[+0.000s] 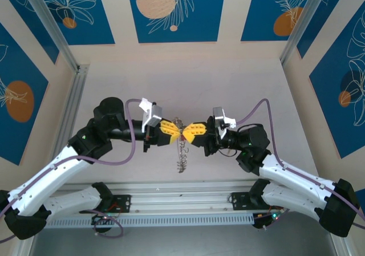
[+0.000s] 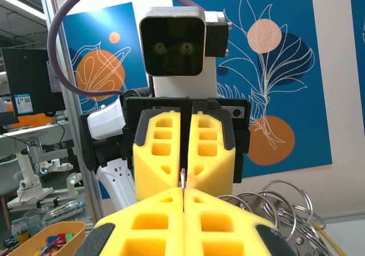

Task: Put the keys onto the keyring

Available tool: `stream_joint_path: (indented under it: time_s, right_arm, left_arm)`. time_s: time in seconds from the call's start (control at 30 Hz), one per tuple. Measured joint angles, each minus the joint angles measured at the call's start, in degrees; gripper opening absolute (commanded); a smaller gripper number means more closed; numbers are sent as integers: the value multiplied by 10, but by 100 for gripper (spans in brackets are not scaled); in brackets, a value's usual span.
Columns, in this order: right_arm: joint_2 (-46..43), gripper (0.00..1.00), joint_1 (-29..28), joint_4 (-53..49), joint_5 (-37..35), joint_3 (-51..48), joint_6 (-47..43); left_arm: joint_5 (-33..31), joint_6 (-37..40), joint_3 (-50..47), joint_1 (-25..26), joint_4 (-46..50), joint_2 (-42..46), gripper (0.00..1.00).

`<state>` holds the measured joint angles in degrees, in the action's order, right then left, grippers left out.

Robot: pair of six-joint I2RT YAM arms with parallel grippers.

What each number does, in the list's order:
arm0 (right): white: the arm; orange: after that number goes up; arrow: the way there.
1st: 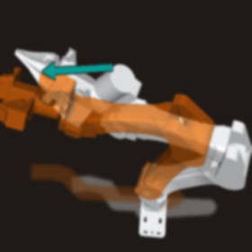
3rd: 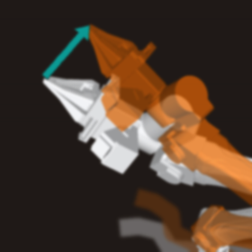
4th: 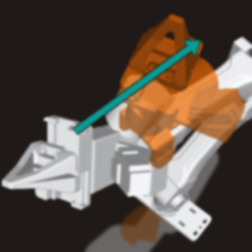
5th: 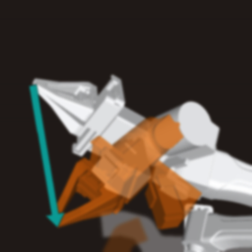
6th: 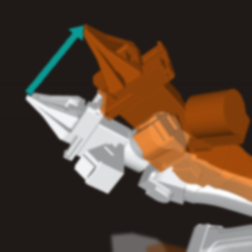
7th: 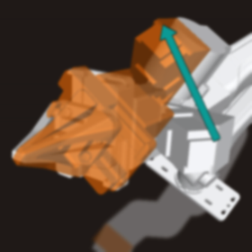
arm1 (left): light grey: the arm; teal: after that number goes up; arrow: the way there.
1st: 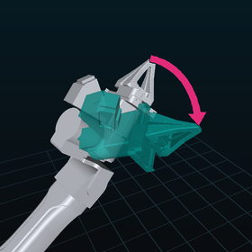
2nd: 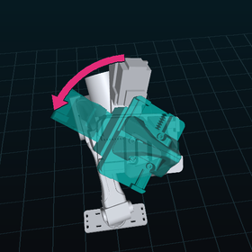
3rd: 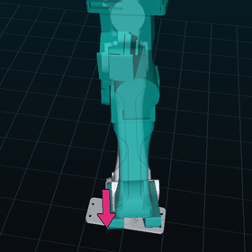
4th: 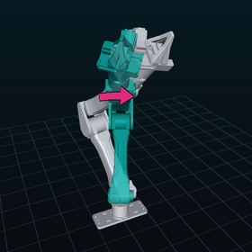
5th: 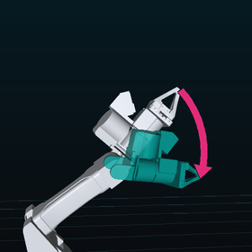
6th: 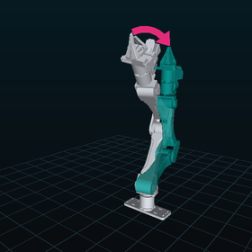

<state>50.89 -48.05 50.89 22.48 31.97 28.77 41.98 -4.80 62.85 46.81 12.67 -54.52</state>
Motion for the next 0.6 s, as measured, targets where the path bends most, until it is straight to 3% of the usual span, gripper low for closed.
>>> stream_joint_path:
  time_s: [0.17, 0.3, 0.53, 0.6]
  right_arm:
    - [2, 0, 0, 8, 0, 0, 0]
    - [6, 0, 0, 16, 0, 0, 0]
    - [6, 1, 0, 15, -3, 0, -1]
    - [0, 20, 0, -1, -8, 0, -5]
  left_arm:
    - [0, -2, 0, 0, -3, 0, 10]
    - [0, -5, 0, 0, -3, 0, 0]
    - [0, -9, -2, 0, -9, 1, 0]
    - [-4, -7, -2, 0, -4, 1, 0]
